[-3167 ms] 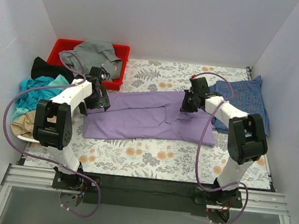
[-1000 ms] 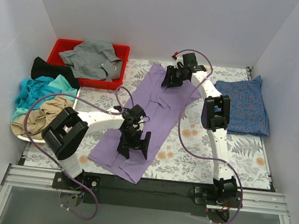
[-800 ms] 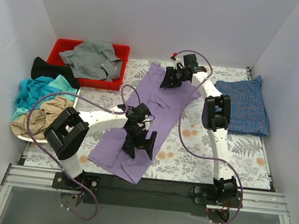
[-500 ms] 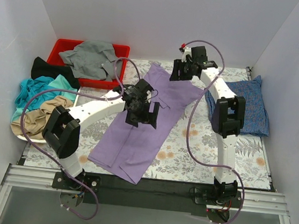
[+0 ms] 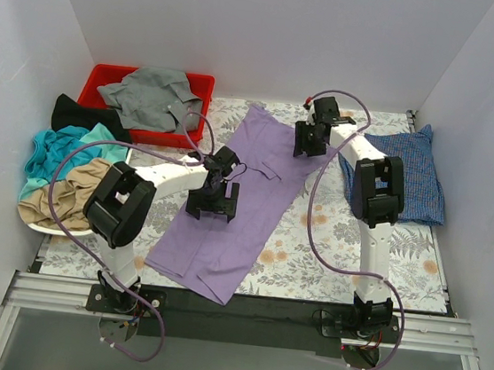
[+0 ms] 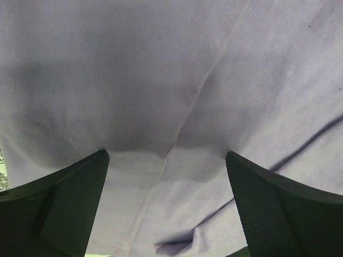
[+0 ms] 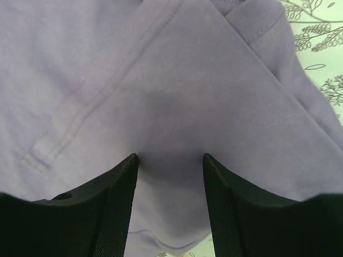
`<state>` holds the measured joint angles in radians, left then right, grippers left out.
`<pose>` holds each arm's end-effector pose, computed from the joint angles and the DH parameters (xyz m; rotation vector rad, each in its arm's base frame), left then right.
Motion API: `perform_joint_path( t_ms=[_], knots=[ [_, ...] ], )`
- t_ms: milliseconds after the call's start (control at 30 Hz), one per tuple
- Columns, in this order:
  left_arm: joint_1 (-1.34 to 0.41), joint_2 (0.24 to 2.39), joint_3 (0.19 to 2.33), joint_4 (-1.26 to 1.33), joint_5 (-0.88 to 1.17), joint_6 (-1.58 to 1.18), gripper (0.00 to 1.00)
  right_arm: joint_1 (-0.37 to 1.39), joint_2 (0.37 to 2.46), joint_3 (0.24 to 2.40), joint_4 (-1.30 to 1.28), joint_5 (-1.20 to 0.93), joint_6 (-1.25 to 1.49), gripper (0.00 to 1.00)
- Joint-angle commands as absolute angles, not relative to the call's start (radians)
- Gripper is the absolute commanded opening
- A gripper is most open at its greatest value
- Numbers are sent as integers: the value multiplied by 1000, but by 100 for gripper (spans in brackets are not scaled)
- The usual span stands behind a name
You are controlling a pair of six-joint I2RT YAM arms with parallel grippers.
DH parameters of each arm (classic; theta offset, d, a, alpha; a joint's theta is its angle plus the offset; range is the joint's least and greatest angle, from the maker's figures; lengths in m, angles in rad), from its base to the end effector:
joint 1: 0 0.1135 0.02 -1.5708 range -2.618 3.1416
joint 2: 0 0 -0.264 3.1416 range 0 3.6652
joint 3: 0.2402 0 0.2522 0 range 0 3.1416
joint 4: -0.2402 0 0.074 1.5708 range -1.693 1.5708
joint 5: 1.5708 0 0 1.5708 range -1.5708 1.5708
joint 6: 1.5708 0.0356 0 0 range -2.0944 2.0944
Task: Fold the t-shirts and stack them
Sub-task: Fold the tshirt
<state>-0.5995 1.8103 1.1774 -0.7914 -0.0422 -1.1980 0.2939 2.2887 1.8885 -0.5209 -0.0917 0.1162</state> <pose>0.2746 -0.1859 0.1651 -0.8931 2.8792 -0.1335 0.4861 0.1505 0.1850 -0.2612 2.4955 0.2847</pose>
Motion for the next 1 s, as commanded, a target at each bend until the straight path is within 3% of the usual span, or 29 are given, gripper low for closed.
perform_joint_path(
  t_ms=[0, 267, 533, 733, 967],
  knots=[
    [-600, 1810, 1129, -749, -17, -1189, 91, 293, 2307, 1919, -491, -74, 132, 58],
    [-644, 1770, 1022, -764, 256, -1236, 91, 296, 2574, 2244, -649, -201, 117, 59],
    [-778, 1813, 1093, -768, 488, -1253, 91, 293, 2746, 2437, -531, -489, 239, 63],
    [-810, 1838, 1201, -834, 335, -1261, 91, 261, 2734, 2439, -321, -673, 348, 66],
    [-675, 1732, 1313, -884, 72, -1327, 91, 245, 2478, 2283, -296, -621, 207, 68]
  ],
)
